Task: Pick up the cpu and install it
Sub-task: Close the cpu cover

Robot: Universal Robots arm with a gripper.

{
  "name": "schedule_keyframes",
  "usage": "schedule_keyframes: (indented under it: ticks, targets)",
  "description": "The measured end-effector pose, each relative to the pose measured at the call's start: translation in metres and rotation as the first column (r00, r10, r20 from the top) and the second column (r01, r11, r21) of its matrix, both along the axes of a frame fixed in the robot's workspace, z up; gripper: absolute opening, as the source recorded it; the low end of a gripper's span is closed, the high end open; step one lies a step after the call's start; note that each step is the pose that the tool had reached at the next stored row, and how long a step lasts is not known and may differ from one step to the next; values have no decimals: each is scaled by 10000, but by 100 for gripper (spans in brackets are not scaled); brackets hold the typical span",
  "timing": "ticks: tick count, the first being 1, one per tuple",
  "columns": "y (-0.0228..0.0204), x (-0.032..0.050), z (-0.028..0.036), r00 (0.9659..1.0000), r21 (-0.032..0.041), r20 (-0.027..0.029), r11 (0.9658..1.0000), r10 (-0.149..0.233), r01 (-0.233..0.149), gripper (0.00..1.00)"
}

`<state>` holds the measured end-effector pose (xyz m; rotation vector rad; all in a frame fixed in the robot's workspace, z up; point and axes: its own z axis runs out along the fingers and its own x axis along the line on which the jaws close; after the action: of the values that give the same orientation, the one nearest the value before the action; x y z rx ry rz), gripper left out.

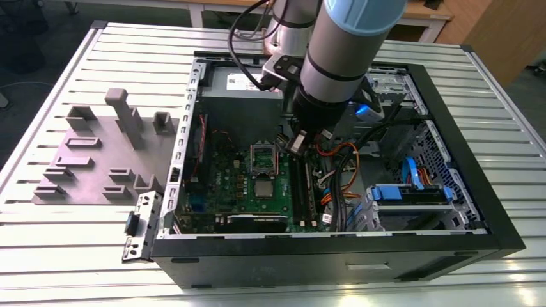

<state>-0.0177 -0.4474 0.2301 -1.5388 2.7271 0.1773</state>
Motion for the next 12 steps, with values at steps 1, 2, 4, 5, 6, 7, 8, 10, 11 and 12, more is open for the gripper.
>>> schedule_keyframes:
  ticks: [1,2,4,5,6,7,8,10,11,12]
  targets:
    - [6,-1,-7,10000,3,1,10000,-19,19,11]
    - [10,-1,-11,10000,7,2,10000,-29,29,11]
    - [12,-6,-14,10000,47,0,10000,-51,51,11]
    - [13,-9,-16,10000,148,0,9999,-59,59,11]
    - [13,-12,-18,10000,295,-1,9995,-67,67,11]
    - [13,-15,-19,10000,429,-3,9991,-74,74,11]
    - [13,-17,-21,10000,548,-3,9985,-82,82,11]
    - [13,-21,-26,10000,742,-5,9972,-95,95,11]
    - [13,-24,-28,9999,844,-5,9964,-104,104,11]
    - [13,-26,-31,9999,938,-7,9955,-111,111,11]
